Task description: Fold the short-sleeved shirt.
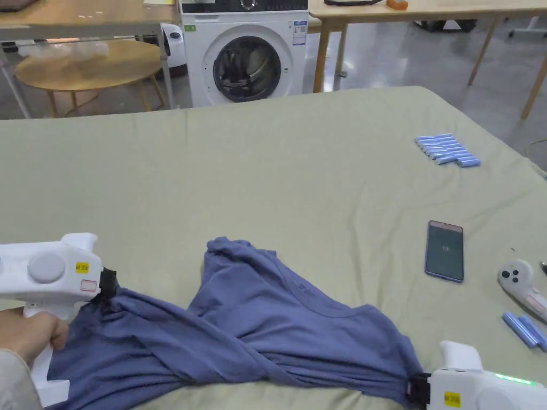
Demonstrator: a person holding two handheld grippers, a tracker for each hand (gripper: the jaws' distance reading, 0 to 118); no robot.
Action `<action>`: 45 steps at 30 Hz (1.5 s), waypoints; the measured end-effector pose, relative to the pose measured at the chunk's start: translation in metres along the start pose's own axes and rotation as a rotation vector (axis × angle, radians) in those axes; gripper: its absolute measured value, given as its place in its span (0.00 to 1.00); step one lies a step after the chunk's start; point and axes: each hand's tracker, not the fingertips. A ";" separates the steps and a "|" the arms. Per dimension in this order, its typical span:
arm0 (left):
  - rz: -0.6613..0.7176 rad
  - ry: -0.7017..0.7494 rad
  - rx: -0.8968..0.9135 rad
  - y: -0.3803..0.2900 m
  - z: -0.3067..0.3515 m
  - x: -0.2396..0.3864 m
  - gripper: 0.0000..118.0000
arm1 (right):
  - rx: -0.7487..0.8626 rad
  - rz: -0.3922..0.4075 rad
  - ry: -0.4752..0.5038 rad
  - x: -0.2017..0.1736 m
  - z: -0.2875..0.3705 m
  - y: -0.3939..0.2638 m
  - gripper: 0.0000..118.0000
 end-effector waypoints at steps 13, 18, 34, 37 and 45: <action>0.040 0.042 0.221 0.013 0.148 -0.040 0.00 | 0.229 0.260 0.124 -0.081 0.086 0.122 0.02; 0.063 0.110 0.350 0.043 0.223 -0.075 0.00 | 0.359 0.386 0.124 -0.143 0.151 0.195 0.02; 0.239 0.183 0.647 0.195 0.387 -0.104 0.00 | 0.613 0.434 0.059 -0.329 0.247 0.416 0.02; 0.229 0.192 0.662 0.235 0.388 -0.104 0.00 | 0.639 0.430 0.040 -0.353 0.248 0.456 0.02; 0.323 0.115 0.694 0.330 0.332 -0.164 0.00 | 0.672 0.320 0.020 -0.389 0.228 0.549 0.02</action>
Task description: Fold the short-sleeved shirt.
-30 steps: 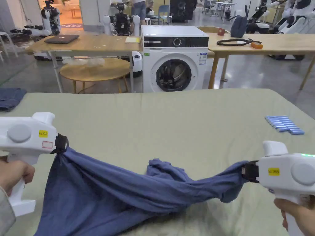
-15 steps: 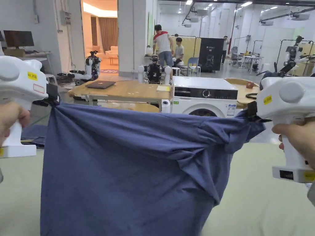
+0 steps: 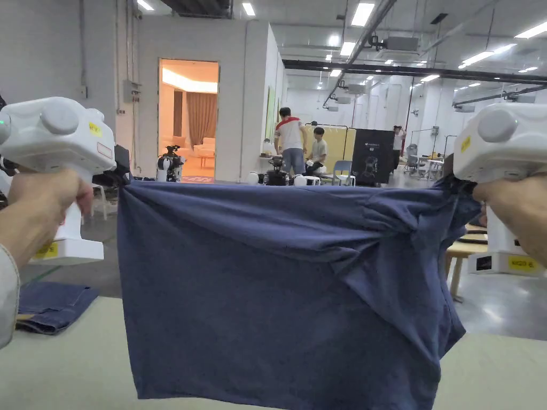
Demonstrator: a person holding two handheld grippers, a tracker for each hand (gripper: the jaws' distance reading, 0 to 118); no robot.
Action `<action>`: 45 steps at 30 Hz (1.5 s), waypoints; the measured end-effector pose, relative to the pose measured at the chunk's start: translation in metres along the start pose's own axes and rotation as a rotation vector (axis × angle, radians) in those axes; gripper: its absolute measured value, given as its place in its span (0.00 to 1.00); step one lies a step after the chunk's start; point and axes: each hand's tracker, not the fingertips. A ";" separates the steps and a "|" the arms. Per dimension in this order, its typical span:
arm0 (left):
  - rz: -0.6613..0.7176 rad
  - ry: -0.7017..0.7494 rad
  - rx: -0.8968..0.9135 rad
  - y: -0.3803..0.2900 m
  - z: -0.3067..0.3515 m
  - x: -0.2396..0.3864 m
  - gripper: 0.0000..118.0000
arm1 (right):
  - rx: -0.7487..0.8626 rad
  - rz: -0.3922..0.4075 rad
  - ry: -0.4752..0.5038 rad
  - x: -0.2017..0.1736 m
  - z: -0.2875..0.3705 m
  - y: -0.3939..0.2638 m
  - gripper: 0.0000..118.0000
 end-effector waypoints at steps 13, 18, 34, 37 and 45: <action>-0.014 -0.003 -0.029 -0.085 -0.105 -0.027 0.00 | -0.089 -0.026 0.019 -0.009 -0.119 -0.075 0.02; 0.020 -0.021 -0.081 -0.192 -0.130 -0.075 0.00 | -0.176 -0.085 0.069 0.009 -0.132 -0.219 0.02; 0.087 -0.055 -0.347 -0.489 0.034 -0.110 0.00 | -0.470 -0.211 0.184 0.115 0.033 -0.554 0.02; 0.087 -0.087 -0.332 -0.494 0.074 -0.124 0.00 | -0.484 -0.200 0.215 0.132 0.077 -0.565 0.02; 0.040 -0.138 -0.408 -0.539 0.180 -0.149 0.00 | -0.565 -0.179 0.275 0.158 0.181 -0.616 0.02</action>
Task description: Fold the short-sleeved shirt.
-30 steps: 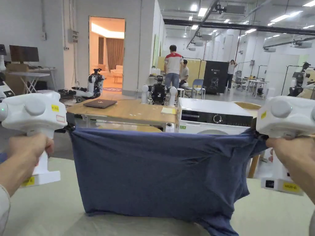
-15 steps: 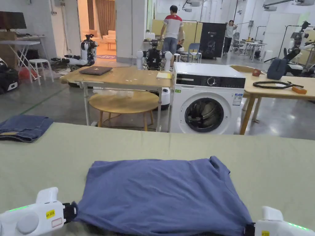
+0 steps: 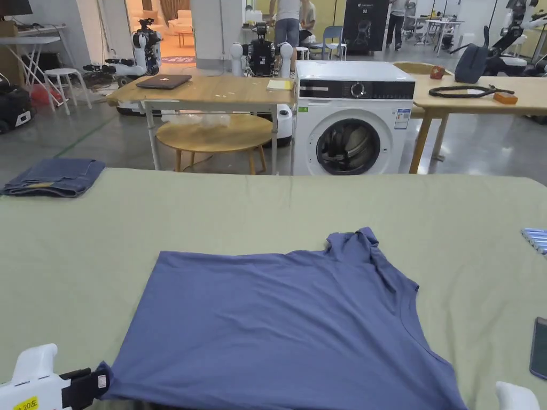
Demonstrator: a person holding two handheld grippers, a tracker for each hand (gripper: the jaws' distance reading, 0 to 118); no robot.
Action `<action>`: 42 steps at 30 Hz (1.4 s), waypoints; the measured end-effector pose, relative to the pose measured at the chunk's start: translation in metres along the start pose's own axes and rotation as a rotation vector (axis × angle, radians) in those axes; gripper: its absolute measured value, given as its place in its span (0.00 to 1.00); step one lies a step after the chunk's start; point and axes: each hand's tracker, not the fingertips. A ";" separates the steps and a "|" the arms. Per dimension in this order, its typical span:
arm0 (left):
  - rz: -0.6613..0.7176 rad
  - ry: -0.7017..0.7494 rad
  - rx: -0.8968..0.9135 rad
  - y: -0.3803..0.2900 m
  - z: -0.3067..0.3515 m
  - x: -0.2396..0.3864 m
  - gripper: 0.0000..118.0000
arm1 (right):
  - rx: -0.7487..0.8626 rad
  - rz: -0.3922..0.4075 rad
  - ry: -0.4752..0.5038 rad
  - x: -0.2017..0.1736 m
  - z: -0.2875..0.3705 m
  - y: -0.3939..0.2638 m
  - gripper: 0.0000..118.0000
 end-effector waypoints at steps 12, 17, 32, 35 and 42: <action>0.063 -0.016 -0.039 -0.118 0.066 -0.017 0.00 | -0.033 -0.084 0.030 0.008 0.058 -0.089 0.02; 0.106 -0.050 -0.055 -0.128 0.075 -0.012 0.00 | -0.037 -0.067 0.030 0.012 0.060 -0.094 0.02; 0.079 -0.106 0.012 -0.074 0.090 0.046 0.00 | 0.068 -0.095 -0.014 -0.017 0.083 -0.025 0.00; 0.089 -0.099 0.001 -0.077 0.086 0.045 0.00 | 0.035 -0.039 -0.058 -0.028 0.076 -0.032 0.00; 0.054 -0.064 -0.022 -0.079 0.090 0.044 0.00 | 0.023 0.025 -0.153 -0.012 0.063 -0.054 0.87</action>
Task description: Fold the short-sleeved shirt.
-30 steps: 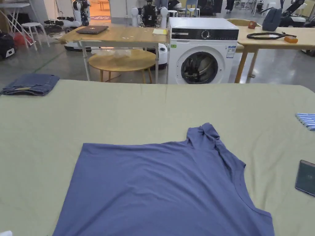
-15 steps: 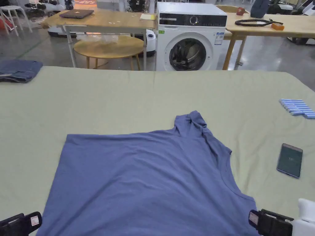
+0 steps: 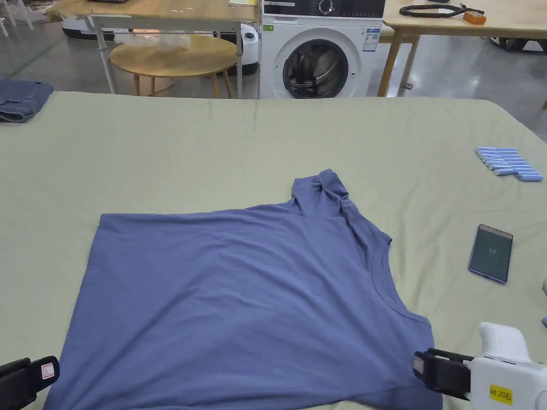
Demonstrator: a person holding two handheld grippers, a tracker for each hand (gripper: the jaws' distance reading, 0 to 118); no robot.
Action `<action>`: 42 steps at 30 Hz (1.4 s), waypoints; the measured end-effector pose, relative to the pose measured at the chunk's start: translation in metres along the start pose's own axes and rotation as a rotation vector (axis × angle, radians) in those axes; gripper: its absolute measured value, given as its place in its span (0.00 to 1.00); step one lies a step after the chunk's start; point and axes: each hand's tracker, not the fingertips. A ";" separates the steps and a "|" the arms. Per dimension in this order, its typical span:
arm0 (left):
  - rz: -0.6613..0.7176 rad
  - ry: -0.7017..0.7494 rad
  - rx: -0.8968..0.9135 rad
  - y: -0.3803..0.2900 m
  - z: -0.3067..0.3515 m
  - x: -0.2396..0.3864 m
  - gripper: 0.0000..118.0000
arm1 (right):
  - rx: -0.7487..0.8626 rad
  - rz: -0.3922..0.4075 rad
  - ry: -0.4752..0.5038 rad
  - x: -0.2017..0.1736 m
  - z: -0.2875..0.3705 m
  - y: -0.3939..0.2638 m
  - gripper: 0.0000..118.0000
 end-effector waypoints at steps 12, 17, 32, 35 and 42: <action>-0.010 0.024 -0.033 -0.006 0.001 -0.009 0.00 | -0.158 0.100 -0.023 -0.013 -0.033 -0.012 0.01; -0.053 0.065 -0.046 -0.004 0.001 -0.010 0.51 | -0.158 0.133 -0.019 -0.024 -0.031 -0.013 0.01; -0.180 0.294 -0.301 -0.038 -0.021 -0.033 0.71 | -0.171 0.102 -0.011 -0.021 -0.031 -0.010 0.01; -0.239 0.339 -0.295 -0.039 -0.022 -0.030 0.49 | -0.174 0.104 -0.014 -0.020 -0.033 -0.010 0.01; -0.200 0.267 -0.341 -0.036 -0.035 -0.003 0.00 | -0.172 0.098 -0.014 -0.017 -0.034 -0.009 0.01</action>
